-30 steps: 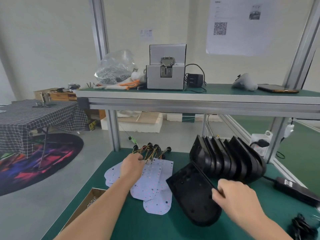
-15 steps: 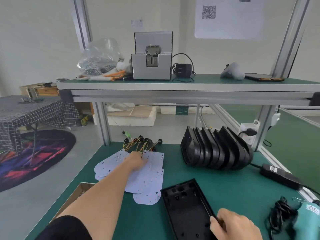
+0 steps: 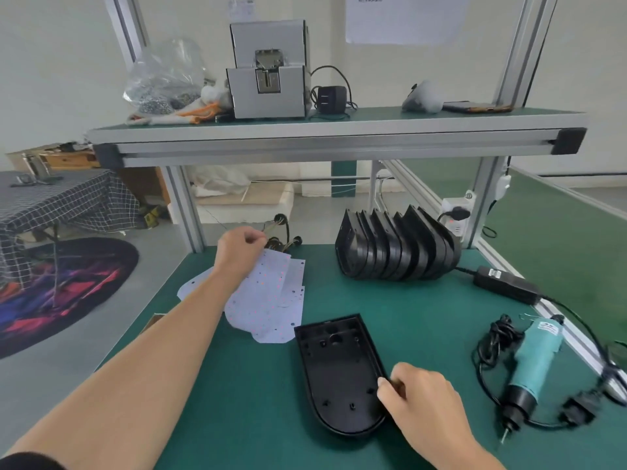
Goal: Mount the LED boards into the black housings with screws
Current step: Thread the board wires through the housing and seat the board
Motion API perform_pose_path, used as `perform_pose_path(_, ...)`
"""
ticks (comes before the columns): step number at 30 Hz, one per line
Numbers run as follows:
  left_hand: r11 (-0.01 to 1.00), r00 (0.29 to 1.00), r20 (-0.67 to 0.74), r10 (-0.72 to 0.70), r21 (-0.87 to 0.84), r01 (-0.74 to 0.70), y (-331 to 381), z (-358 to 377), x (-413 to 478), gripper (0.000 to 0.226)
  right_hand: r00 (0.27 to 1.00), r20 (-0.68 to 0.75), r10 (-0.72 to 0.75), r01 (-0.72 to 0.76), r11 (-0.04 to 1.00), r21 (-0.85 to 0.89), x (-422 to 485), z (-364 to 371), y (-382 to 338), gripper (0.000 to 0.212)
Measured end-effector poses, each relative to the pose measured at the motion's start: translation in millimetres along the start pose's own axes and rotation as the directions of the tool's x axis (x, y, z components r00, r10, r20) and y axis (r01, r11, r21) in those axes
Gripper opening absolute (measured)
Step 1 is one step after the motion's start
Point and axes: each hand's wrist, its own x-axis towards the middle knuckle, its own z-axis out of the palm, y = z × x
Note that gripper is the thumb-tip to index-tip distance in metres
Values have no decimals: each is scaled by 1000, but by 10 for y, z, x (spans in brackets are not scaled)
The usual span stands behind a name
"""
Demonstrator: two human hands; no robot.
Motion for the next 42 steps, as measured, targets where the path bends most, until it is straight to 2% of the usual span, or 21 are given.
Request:
perform_pose_path(4,989,990,-19,137,-48,-138,201,-198,-203,12,999,32,-18,16,999,50,-66,-48,118,39)
perform_pose_path(8,952,958,22,285,-120,-281,494,-393,-495,30,993,97,-68,56,990,127,-101,-107,266,40)
perform_pose_path(11,890,894,117,433,-210,-404,748,-525,-784,43,978,183,-105,81,988,132,-112,-155,348,40)
perform_pose_path(15,806,768,262,585,-298,-512,1076,-575,-1207,50,957,268,-109,94,993,67,-4,-296,323,48)
perform_pose_path(17,776,703,332,629,-315,-546,1210,-571,-1403,48,971,215,-101,88,994,72,105,-373,248,45)
perform_pose_path(19,755,650,385,655,-344,-558,1312,-573,-1584,46,993,72,-93,77,977,197,228,-426,118,34)
perform_pose_path(20,747,633,397,664,-357,-560,1354,-570,-1669,46,995,8,-98,92,960,265,291,-465,34,49)
perform_pose_path(22,742,629,396,669,-397,-540,1425,-571,-1816,42,985,-32,-172,170,897,408,415,-561,-126,88)
perform_pose_path(23,739,634,388,669,-433,-515,1460,-582,-1874,37,969,-14,-248,228,867,443,457,-608,-208,95)
perform_pose_path(24,734,642,377,668,-476,-485,1484,-597,-1917,33,942,7,-336,297,840,454,480,-643,-285,91)
perform_pose_path(25,728,656,361,663,-515,-452,1493,-614,-1941,31,911,19,-412,360,815,455,492,-655,-341,78)
perform_pose_path(27,728,709,328,625,-572,-378,1483,-659,-1937,35,872,31,-488,423,784,454,447,-667,-458,35)
perform_pose_path(28,733,742,316,591,-594,-331,1471,-685,-1918,36,861,47,-507,428,772,470,412,-662,-502,20)
perform_pose_path(29,739,774,311,552,-613,-281,1452,-714,-1891,35,845,82,-528,431,764,479,370,-661,-532,17)
perform_pose_path(31,750,818,317,481,-631,-197,1408,-758,-1830,28,795,214,-568,434,778,453,260,-700,-609,41)
perform_pose_path(33,738,850,311,424,-663,-125,1354,-782,-1770,21,713,352,-606,466,785,407,174,-763,-647,61)
perform_pose_path(35,688,877,300,377,-724,-48,1296,-808,-1687,15,658,454,-601,467,799,379,110,-800,-633,57)
perform_pose_path(36,676,877,313,364,-737,-18,1262,-828,-1634,13,665,459,-589,441,806,394,74,-820,-625,47)
perform_pose_path(38,764,846,405,347,-646,-4,1163,-870,-1519,12,732,352,-583,405,789,462,31,-893,-616,27)
perform_pose_path(40,898,783,542,306,-437,-49,1023,-867,-1478,14,816,136,-562,418,736,533,20,-1036,-653,22)
perform_pose_path(42,954,726,642,248,-294,-66,879,-787,-1532,24,838,-88,-539,481,653,585,22,-1220,-749,20)
